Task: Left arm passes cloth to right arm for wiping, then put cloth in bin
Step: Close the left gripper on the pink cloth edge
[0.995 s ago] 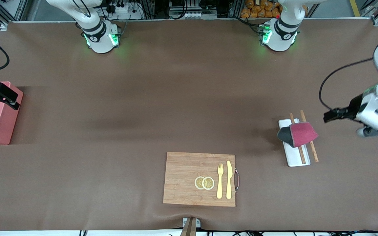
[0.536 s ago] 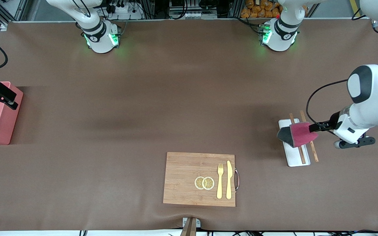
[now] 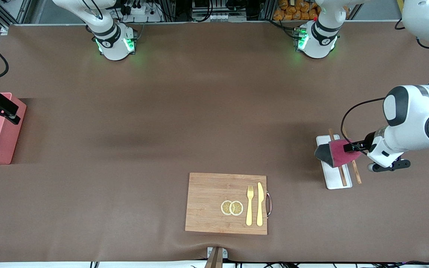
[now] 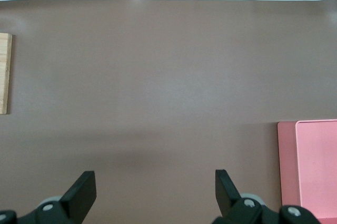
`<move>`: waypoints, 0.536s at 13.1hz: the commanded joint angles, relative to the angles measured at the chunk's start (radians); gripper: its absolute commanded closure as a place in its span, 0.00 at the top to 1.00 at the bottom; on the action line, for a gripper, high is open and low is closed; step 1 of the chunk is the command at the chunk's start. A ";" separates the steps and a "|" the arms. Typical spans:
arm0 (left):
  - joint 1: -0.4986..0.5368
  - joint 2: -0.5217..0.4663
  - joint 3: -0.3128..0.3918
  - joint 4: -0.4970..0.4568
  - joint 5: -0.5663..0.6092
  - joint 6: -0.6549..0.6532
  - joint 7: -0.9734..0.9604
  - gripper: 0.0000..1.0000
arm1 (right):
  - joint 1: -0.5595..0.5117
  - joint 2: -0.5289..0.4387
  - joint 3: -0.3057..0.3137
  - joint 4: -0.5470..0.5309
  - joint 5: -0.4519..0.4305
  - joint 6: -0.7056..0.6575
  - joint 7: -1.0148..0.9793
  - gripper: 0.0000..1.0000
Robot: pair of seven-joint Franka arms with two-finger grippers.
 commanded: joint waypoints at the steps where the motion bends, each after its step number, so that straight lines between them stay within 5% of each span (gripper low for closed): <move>1: 0.001 0.011 -0.003 0.005 0.015 0.020 0.005 0.82 | -0.006 0.012 0.004 0.024 -0.004 -0.016 0.008 1.00; 7: -0.005 0.029 -0.003 0.009 0.015 0.038 0.005 0.61 | -0.006 0.012 0.004 0.024 -0.004 -0.019 0.008 1.00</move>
